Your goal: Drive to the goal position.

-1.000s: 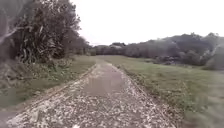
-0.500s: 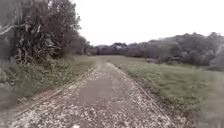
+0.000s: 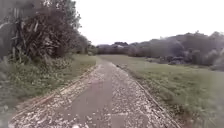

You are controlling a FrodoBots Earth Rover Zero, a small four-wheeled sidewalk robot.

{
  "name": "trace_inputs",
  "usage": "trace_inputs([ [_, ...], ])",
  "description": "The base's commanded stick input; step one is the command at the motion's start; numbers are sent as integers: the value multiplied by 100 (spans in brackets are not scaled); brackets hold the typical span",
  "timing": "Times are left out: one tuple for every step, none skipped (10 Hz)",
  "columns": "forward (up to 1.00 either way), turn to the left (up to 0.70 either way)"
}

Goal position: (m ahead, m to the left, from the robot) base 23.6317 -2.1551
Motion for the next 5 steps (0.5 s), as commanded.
trace_inputs([
  [70, 0],
  [70, 0],
  [70, 0],
  [70, 0],
  [70, 0],
])
